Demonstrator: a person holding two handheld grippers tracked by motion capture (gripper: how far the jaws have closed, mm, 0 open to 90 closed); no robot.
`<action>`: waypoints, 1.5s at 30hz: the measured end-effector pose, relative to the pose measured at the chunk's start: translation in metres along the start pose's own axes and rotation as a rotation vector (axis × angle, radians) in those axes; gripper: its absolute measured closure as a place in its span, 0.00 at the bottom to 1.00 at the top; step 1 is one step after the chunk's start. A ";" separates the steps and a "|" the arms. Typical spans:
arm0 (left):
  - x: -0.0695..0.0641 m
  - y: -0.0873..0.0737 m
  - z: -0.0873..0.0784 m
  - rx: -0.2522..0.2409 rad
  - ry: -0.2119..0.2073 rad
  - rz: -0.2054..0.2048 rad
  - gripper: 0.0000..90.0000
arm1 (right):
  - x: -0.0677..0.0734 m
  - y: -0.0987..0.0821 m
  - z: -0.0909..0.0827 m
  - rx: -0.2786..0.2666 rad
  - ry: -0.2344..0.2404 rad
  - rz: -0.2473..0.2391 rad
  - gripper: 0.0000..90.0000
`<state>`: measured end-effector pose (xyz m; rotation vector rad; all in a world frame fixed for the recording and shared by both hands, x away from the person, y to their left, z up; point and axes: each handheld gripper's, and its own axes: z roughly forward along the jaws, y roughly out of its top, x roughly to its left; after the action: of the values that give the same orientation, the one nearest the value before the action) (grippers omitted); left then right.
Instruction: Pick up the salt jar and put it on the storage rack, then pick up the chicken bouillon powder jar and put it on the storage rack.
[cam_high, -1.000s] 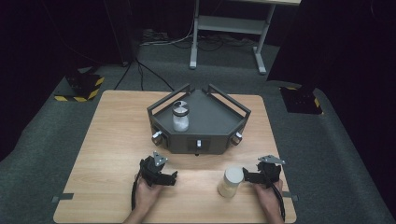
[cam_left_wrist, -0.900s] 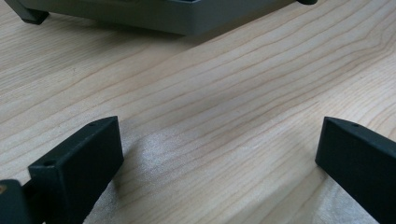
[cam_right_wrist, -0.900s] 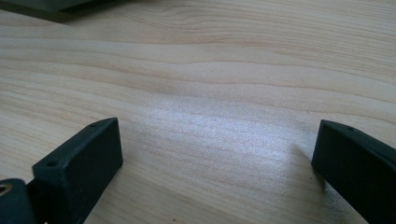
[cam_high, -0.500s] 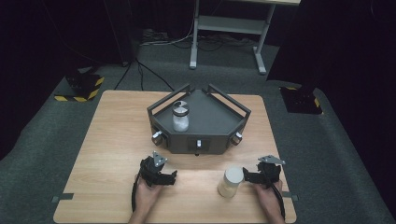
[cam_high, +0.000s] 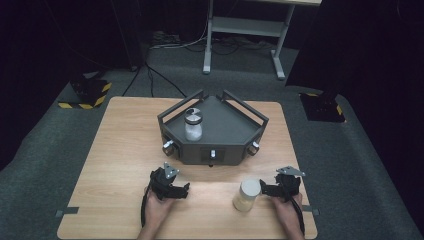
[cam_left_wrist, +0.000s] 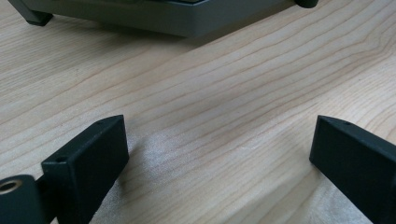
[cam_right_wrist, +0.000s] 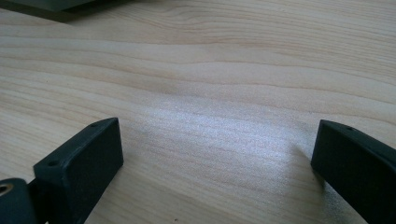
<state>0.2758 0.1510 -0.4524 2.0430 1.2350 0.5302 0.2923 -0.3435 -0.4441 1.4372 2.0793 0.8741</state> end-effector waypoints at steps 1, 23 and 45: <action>0.000 0.000 0.000 0.000 0.000 0.000 0.05 | 0.000 0.000 0.000 0.000 0.000 0.000 0.02; 0.000 0.000 0.000 -0.001 0.001 -0.002 0.05 | 0.001 0.000 0.000 0.000 -0.002 0.001 0.02; 0.000 0.000 0.000 -0.002 0.004 -0.003 0.06 | 0.001 0.000 0.000 0.005 0.001 -0.007 0.01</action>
<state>0.2751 0.1510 -0.4524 2.0390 1.2388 0.5339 0.2919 -0.3426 -0.4437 1.4319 2.0874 0.8678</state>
